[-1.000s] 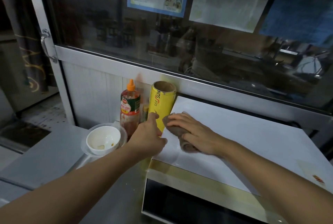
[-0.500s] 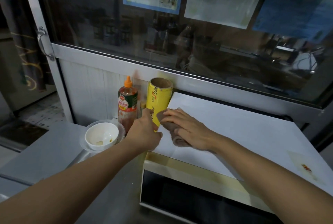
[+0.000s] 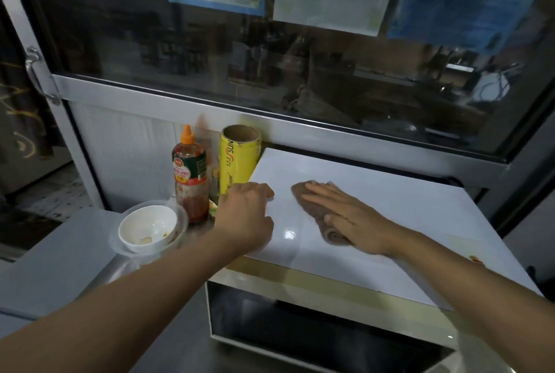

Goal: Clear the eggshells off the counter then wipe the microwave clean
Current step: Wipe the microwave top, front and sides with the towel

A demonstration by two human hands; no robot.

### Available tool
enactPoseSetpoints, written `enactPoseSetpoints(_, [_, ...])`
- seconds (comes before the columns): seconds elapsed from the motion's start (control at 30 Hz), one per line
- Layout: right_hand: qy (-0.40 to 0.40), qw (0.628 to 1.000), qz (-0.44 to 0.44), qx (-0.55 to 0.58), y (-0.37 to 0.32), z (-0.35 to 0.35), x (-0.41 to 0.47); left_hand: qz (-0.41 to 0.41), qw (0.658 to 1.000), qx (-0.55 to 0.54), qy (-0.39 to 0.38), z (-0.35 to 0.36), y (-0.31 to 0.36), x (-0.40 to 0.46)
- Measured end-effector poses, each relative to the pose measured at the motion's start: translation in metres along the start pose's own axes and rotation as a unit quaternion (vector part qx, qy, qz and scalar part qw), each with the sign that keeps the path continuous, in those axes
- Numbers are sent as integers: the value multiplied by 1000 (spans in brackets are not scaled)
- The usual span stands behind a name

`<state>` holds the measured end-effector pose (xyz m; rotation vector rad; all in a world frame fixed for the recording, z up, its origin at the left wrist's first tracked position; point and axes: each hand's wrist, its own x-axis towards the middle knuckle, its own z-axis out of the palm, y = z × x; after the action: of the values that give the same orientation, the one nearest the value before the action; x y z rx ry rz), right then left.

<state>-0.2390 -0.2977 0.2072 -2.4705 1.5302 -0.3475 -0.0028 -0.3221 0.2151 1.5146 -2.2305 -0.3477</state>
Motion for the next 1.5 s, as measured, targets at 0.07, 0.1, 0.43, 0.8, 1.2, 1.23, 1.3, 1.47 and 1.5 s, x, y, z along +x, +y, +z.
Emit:
enactPoseSetpoints(0.07, [21,996,82,9,26,-16,0,0,1000,15,-10,4,10,2])
enactPoseSetpoints(0.1, [28,992,119,-3,36,-23,3,-1,1000,22,-15,6,14,3])
enactPoseSetpoints(0.43, [1,997,-67,-28,31,-18,-85,23,999,27,-15,27,70,-4])
enactPoseSetpoints(0.8, [25,998,32,-42,64,-33,-132,32,999,30,-30,52,124,-14])
enactPoseSetpoints(1.2, [120,974,178,71,154,-70,-157,17,999,28,-6,76,164,-23])
enactPoseSetpoints(1.23, [133,969,190,82,151,-67,-158,14,999,31,-7,76,166,-24])
enactPoseSetpoints(1.3, [150,963,205,94,139,-59,-169,17,999,44,-8,75,170,-27])
enactPoseSetpoints(1.47, [168,962,162,140,101,-36,-234,58,996,66,-17,72,169,-43])
enactPoseSetpoints(1.5, [170,962,156,147,96,-34,-241,66,996,61,-17,71,167,-46])
